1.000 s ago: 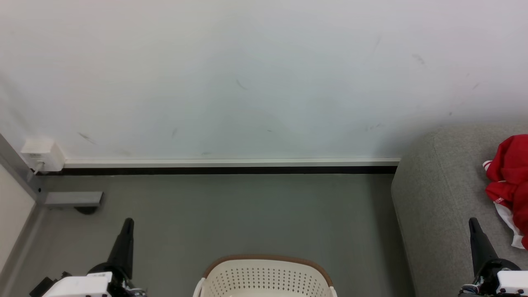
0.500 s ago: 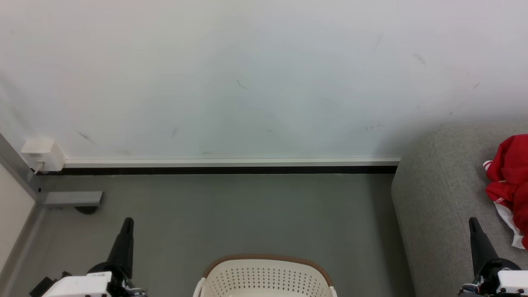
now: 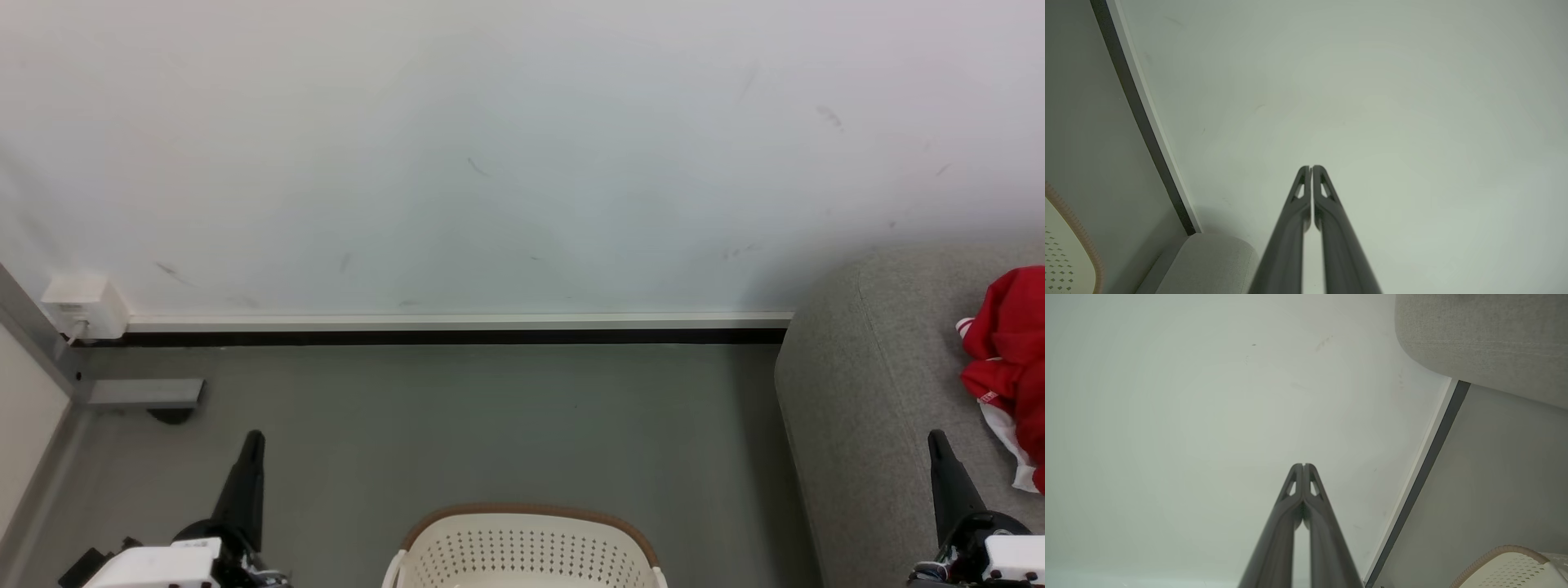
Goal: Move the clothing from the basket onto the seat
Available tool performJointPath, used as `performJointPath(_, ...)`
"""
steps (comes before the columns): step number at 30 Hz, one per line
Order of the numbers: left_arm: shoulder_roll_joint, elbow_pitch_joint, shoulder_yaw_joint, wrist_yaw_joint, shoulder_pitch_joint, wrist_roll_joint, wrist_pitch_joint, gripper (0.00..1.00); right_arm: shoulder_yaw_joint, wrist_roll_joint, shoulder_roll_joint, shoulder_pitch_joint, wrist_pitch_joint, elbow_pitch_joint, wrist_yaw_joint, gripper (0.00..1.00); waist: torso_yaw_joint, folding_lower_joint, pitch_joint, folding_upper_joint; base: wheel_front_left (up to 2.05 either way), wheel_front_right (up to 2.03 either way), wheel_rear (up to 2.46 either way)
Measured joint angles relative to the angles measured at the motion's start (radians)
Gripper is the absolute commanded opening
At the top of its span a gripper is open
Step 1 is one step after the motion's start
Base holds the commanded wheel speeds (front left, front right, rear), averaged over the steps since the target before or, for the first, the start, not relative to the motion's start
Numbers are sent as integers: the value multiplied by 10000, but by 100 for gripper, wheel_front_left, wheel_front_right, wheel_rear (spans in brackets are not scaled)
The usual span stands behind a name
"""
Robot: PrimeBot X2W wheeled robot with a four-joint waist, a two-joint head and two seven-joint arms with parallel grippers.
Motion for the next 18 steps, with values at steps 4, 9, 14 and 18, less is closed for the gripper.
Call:
performJointPath(4,0,0,2,0,0,0,0,0,0,0,2,-1,0,0,0,0,0,0,0,0,0,0,0)
performJointPath(9,0,0,2,0,-1,0,0,0,-2,0,2,-1,0,0,0,0,0,0,0,0,0,0,0)
performJointPath(14,0,0,2,0,-1,0,0,0,-2,0,2,-1,0,0,0,0,0,0,0,0,0,0,0)
performJointPath(18,0,0,2,0,-1,0,0,0,-2,0,2,-1,0,0,0,0,0,0,0,0,0,0,0)
